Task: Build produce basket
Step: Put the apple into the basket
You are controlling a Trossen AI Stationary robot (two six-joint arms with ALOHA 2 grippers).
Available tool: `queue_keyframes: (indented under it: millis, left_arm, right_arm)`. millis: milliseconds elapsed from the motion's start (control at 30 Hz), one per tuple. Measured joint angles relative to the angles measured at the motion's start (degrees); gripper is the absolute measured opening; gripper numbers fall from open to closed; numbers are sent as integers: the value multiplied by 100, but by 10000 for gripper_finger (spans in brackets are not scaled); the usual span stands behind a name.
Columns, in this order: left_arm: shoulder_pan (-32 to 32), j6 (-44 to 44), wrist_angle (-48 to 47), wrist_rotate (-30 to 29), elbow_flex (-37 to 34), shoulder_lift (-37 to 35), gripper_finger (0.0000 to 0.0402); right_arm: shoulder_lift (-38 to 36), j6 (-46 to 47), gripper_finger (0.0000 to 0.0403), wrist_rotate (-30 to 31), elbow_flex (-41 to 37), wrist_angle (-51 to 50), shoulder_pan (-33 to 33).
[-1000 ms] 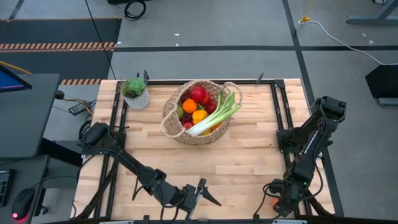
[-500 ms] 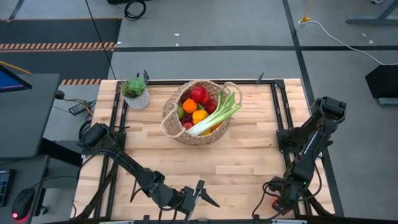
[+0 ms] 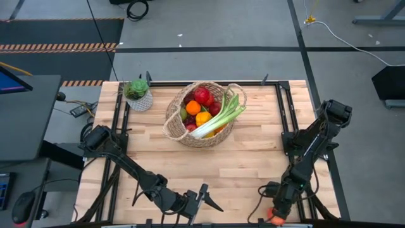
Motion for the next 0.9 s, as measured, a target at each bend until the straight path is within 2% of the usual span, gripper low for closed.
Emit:
queue_keyframes:
  millis: [100,200,567,667,733,800,900]
  left_arm:
    - [0,-2,-1,0,0,0,354]
    - [0,-2,-3,0,0,0,354]
    - [2,-2,-10,0,0,0,354]
    - [0,-2,-12,0,0,0,354]
    - [1,-4,-12,2,0,0,354]
    - [2,-4,-15,0,0,0,354]
    - [6,20,-32,0,0,-2,354]
  right_arm:
    - [-9,91,232,-419,2,-32,79]
    - [-11,314,229,-572,2,-3,188]
    - [-64,1040,226,-344,24,518,553]
    - [-70,761,226,-276,36,536,514]
    - [4,378,226,355,135,852,522]
    - [1,-57,226,541,69,738,553]
    - [177,-875,223,668,142,1475,610]
